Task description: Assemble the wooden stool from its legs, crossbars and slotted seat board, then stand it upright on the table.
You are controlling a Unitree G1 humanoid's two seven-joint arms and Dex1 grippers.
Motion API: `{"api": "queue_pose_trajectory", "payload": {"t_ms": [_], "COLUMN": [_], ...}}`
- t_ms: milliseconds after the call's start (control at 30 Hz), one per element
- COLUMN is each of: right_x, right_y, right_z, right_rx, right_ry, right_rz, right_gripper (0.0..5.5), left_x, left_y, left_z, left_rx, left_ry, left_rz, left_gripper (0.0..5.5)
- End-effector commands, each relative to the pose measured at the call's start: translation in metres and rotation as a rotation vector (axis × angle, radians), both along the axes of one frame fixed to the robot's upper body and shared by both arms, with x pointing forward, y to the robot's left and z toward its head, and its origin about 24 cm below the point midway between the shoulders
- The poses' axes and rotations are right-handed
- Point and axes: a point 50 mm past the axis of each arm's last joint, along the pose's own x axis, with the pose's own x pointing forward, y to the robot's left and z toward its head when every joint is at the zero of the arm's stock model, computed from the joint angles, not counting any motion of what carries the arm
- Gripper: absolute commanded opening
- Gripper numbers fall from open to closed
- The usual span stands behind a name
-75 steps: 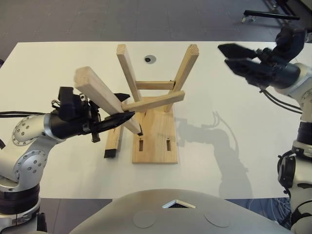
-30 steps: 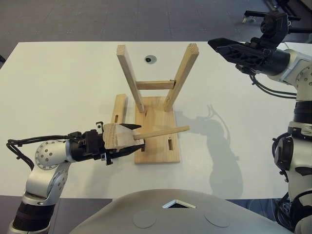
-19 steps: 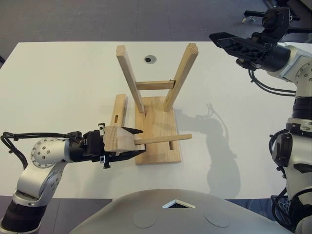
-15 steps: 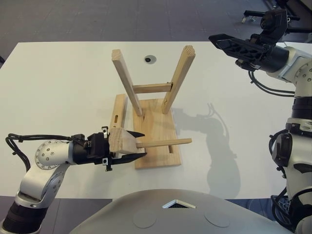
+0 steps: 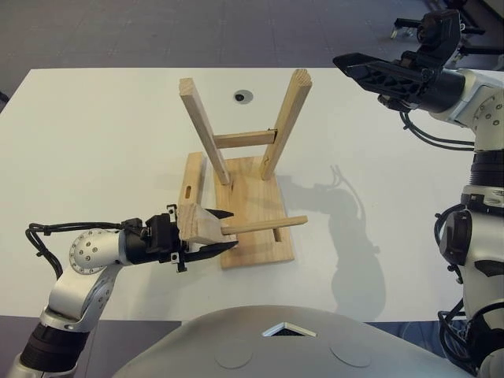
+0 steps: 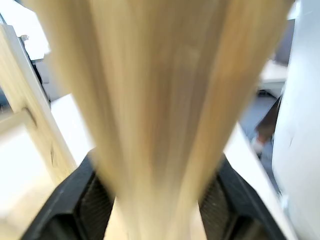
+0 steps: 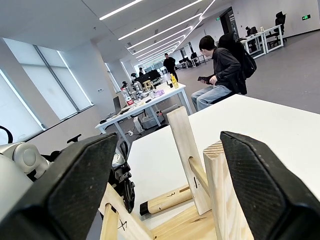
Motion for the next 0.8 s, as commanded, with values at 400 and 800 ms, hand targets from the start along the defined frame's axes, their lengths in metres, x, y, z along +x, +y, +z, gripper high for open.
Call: {"api": "queue_pose_trajectory", "payload": {"t_ms": [400, 800], "right_x": [0.001, -0.016], "right_y": [0.001, -0.013], "right_z": [0.006, -0.008], "right_rx": [-0.051, 0.045], "right_ry": [0.026, -0.050], "right_rz": [0.032, -0.141], "right_gripper": [3.75, 3.75], "left_x": [-0.033, -0.030], "left_y": [0.002, 0.061], "left_z": [0.025, -0.003], "left_rx": [0.018, 0.044], "left_ry": [-0.094, -0.020], "left_rz": [0.169, 0.741], "left_gripper": [4.63, 5.38]}}
